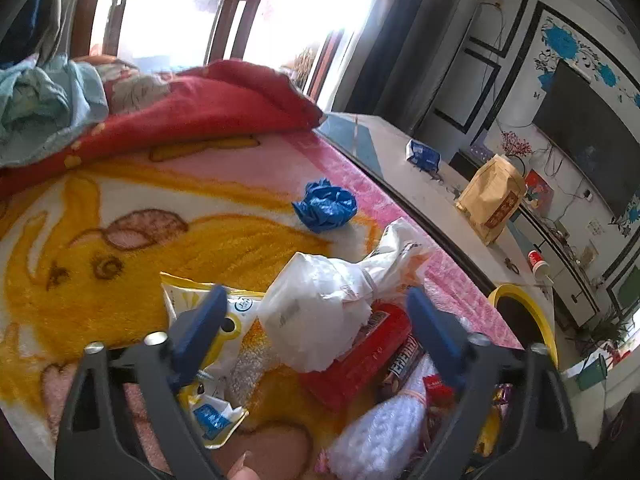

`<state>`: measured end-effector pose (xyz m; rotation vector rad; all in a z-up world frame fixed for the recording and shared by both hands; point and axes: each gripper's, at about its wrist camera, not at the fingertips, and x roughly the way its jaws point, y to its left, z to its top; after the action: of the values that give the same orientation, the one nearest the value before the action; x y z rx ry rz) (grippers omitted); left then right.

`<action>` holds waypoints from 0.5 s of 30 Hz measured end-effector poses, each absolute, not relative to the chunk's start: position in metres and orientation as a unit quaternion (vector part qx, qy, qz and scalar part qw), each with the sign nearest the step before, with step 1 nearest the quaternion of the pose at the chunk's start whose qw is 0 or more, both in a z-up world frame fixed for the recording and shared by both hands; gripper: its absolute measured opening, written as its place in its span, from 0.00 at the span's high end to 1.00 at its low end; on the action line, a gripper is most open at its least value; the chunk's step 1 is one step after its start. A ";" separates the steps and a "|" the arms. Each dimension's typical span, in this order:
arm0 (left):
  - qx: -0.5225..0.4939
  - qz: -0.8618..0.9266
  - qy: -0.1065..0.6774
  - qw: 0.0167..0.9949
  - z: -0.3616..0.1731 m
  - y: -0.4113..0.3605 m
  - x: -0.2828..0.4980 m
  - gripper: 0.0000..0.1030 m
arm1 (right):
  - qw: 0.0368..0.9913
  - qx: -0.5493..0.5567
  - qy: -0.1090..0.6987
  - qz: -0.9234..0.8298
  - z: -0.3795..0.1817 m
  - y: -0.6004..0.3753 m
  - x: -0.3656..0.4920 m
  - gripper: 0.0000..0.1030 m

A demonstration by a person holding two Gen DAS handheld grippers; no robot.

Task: Collect trash
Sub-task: 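Grasp the white plastic bag with the left gripper while the right grasps the dark snack packet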

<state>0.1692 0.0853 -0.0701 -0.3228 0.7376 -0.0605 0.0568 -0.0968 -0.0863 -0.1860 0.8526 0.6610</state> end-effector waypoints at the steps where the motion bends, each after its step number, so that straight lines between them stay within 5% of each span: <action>1: -0.159 -0.029 0.362 0.918 -0.072 0.085 0.171 0.27 | 0.853 -0.088 0.406 0.314 -0.087 -0.098 0.056 0.73; 5: -0.162 -0.030 0.371 0.914 -0.076 0.083 0.176 0.52 | 0.852 -0.082 0.409 0.317 -0.085 -0.102 0.055 0.76; 8: -0.157 -0.028 0.373 0.914 -0.077 0.081 0.174 0.61 | 0.849 -0.072 0.416 0.319 -0.084 -0.105 0.057 0.77; 15: -0.162 -0.018 0.348 0.923 -0.065 0.082 0.163 0.69 | 0.846 -0.051 0.421 0.323 -0.080 -0.113 0.058 0.78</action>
<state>0.1632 0.0818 -0.0655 -0.3316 0.7134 -0.0373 0.0581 -0.1129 -0.0802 -0.1078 0.8871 0.6806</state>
